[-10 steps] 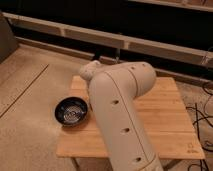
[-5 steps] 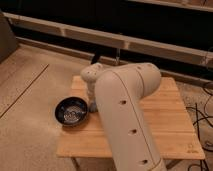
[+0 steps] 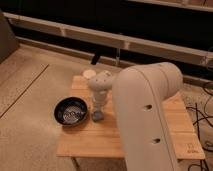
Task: Wipe the white sponge on the table
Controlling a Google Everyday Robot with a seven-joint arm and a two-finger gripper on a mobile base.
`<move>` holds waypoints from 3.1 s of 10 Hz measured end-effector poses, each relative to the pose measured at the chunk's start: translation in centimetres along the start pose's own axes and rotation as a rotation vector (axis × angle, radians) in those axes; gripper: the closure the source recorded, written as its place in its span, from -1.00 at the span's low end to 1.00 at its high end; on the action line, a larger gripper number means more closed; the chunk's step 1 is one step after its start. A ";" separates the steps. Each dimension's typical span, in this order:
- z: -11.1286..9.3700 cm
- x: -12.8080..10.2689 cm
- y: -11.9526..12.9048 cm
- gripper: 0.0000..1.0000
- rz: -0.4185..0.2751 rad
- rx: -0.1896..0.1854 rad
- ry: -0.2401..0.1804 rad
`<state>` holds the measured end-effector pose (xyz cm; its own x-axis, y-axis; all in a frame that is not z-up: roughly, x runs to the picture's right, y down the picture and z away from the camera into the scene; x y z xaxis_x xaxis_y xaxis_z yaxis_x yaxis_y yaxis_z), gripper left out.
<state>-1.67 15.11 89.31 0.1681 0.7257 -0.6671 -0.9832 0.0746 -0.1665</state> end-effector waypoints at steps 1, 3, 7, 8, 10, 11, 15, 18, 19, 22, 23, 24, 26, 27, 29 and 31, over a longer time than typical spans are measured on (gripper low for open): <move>-0.2 1.0 -1.8 0.62 0.044 0.006 0.007; -0.4 1.8 -5.2 0.62 0.116 0.023 0.031; -0.8 -0.8 -10.8 0.62 0.141 0.116 0.077; -1.0 -3.0 -12.2 0.62 0.127 0.148 0.077; -1.1 -5.9 -12.8 0.62 0.102 0.179 0.067; -1.4 -8.1 -12.7 0.62 0.077 0.197 0.050; -2.2 -14.4 -7.8 0.62 -0.064 0.204 -0.024; -1.5 -16.2 -1.9 0.62 -0.159 0.140 -0.051; -1.3 -16.4 0.1 0.62 -0.188 0.119 -0.058; -0.8 -16.2 4.6 0.62 -0.264 0.091 -0.066; -1.0 -15.8 6.4 0.62 -0.276 0.061 -0.076; -1.2 -15.3 7.2 0.62 -0.268 0.034 -0.081; -1.1 -13.3 7.9 0.62 -0.213 -0.043 -0.077; -0.5 -12.3 7.7 0.62 -0.185 -0.072 -0.066; 0.5 -9.7 6.8 0.62 -0.099 -0.135 -0.023; 1.3 -7.9 5.2 0.62 -0.049 -0.142 0.016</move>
<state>-8.20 10.69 94.67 0.2176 0.7124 -0.6672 -0.9540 0.0109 -0.2994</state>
